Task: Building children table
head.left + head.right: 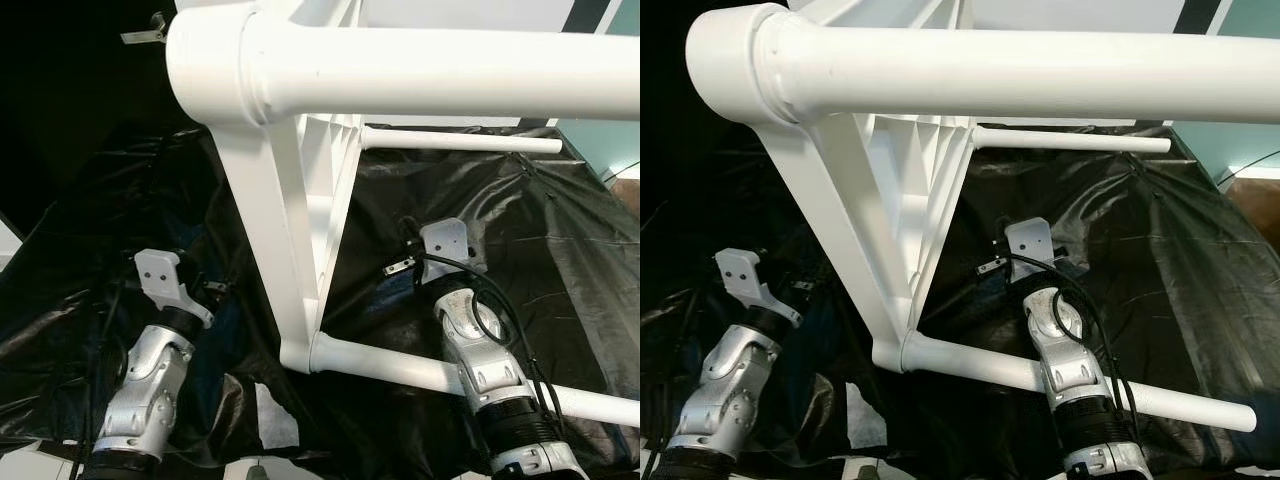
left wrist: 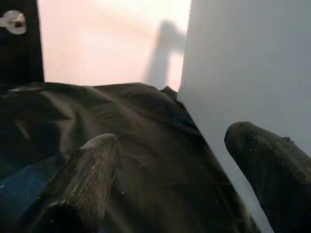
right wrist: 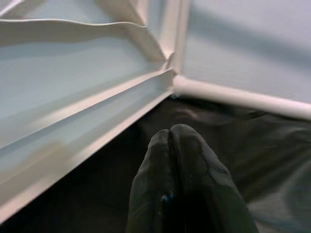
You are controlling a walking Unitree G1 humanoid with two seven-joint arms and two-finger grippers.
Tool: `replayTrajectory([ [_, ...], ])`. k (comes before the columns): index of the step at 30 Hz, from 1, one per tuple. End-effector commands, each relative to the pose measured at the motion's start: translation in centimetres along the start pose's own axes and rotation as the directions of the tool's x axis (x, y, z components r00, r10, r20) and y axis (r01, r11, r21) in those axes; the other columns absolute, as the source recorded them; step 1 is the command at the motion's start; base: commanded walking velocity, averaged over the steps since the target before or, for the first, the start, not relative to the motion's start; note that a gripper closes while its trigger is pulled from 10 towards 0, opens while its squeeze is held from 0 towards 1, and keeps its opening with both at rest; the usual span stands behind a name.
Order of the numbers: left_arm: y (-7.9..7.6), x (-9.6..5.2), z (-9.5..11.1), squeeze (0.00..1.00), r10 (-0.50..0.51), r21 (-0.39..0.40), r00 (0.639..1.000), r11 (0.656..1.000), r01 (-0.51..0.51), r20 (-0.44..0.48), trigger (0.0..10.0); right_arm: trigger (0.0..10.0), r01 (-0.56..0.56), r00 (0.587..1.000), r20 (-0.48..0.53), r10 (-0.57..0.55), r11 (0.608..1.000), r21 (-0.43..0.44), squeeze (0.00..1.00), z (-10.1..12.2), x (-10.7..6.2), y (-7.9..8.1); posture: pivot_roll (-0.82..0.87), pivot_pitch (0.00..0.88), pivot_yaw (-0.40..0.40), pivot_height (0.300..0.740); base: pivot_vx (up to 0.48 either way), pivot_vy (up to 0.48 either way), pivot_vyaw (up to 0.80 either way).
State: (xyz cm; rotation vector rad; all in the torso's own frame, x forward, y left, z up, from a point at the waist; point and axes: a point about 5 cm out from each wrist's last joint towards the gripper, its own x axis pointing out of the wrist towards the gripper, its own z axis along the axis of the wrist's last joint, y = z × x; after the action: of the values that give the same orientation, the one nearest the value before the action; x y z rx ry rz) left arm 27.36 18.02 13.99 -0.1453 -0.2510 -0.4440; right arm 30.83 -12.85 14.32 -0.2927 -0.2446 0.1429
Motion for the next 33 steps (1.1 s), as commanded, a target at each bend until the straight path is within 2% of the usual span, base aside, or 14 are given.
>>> replayTrajectory([
  [1,-0.9,0.2,-1.0,0.0,-0.056,0.042,0.998,0.998,0.056,0.006,10.0,10.0,0.097,0.995,-0.028,-0.096,0.995,0.014,0.0,-0.5,-0.8,-1.0,0.0,0.001,0.002,0.74,0.0,0.0,0.0],
  [2,-0.9,0.2,-1.0,0.0,-0.056,0.042,0.998,0.998,0.056,0.006,10.0,10.0,0.097,0.995,-0.028,-0.096,0.995,0.014,0.0,-0.5,-0.8,-1.0,0.0,0.001,0.002,0.74,0.0,0.0,0.0],
  [4,-1.1,0.1,-1.3,0.0,0.031,0.043,0.999,0.999,-0.032,0.034,10.0,10.0,0.184,0.982,-0.05,-0.181,0.981,0.061,0.0,-0.7,-2.3,-1.8,-0.01,0.0,0.005,0.74,0.0,0.0,0.0],
  [7,-1.1,-0.1,-1.3,0.0,0.055,0.041,0.998,0.998,-0.057,0.039,10.0,10.0,0.211,0.977,-0.058,-0.207,0.975,0.075,0.0,-0.7,-2.9,-2.1,-0.01,0.0,0.006,0.74,0.0,0.0,0.0],
  [9,-1.1,-0.3,-1.3,0.0,0.077,0.043,0.996,0.996,-0.079,0.045,10.0,10.0,0.248,0.968,-0.067,-0.242,0.965,0.087,0.0,-0.7,-3.7,-2.6,-0.02,0.0,0.01,0.74,0.0,0.0,0.0],
  [10,-1.3,-0.7,-1.1,0.0,0.073,0.042,0.996,0.996,-0.075,0.047,10.0,10.0,0.282,0.958,-0.078,-0.275,0.954,0.097,0.0,-0.7,-4.6,-3.0,-0.02,0.0,0.011,0.74,0.0,0.0,0.0],
  [11,-1.3,-0.7,-1.1,0.0,0.073,0.042,0.996,0.996,-0.075,0.047,10.0,10.0,0.282,0.958,-0.078,-0.275,0.954,0.097,0.0,-0.7,-4.6,-3.0,-0.02,0.0,0.011,0.74,0.0,0.0,0.0],
  [13,-1.6,-1.3,-0.6,0.0,0.061,0.039,0.997,0.997,-0.063,0.042,10.0,10.0,0.344,0.937,-0.1,-0.336,0.935,0.086,0.0,-0.6,-6.7,-3.9,-0.03,0.002,0.017,0.74,0.0,0.0,0.0],
  [14,-1.6,-1.3,-0.6,0.0,0.061,0.039,0.997,0.997,-0.063,0.042,10.0,10.0,0.344,0.937,-0.1,-0.336,0.935,0.086,0.0,-0.6,-6.7,-3.9,-0.03,0.002,0.017,0.74,0.0,0.0,0.0],
  [16,-1.5,-1.6,-0.4,0.0,0.105,0.042,0.994,0.993,-0.107,0.041,10.0,10.0,0.378,0.922,-0.115,-0.37,0.924,0.057,0.0,-0.5,-8.1,-4.4,-0.04,0.003,0.021,0.74,0.0,0.0,0.0],
  [22,-1.4,-2.0,-0.7,0.0,0.22,0.052,0.973,0.973,-0.224,0.061,10.0,10.0,0.407,0.908,-0.122,-0.4,0.913,0.037,0.0,0.1,-9.2,-4.7,-0.05,0.006,0.025,0.74,0.0,0.0,0.0],
  [24,-1.4,-2.0,-0.7,0.0,0.22,0.052,0.973,0.973,-0.224,0.061,10.0,10.0,0.407,0.908,-0.122,-0.4,0.913,0.037,0.0,0.1,-9.2,-4.7,-0.05,0.006,0.025,0.74,0.0,0.0,0.0],
  [26,-2.1,-2.5,-1.0,0.0,0.194,0.074,0.98,0.978,-0.197,0.044,10.0,10.0,0.395,0.913,-0.126,-0.387,0.918,0.041,0.0,0.5,-9.5,-4.7,-0.05,0.01,0.025,0.74,0.0,0.0,0.0],
  [33,-2.4,-3.4,-1.3,0.0,0.171,0.1,0.985,0.98,-0.17,0.003,10.0,10.0,0.377,0.92,-0.133,-0.368,0.925,0.053,0.0,0.9,-9.9,-4.7,-0.05,0.015,0.023,0.74,0.0,0.0,0.0],
])
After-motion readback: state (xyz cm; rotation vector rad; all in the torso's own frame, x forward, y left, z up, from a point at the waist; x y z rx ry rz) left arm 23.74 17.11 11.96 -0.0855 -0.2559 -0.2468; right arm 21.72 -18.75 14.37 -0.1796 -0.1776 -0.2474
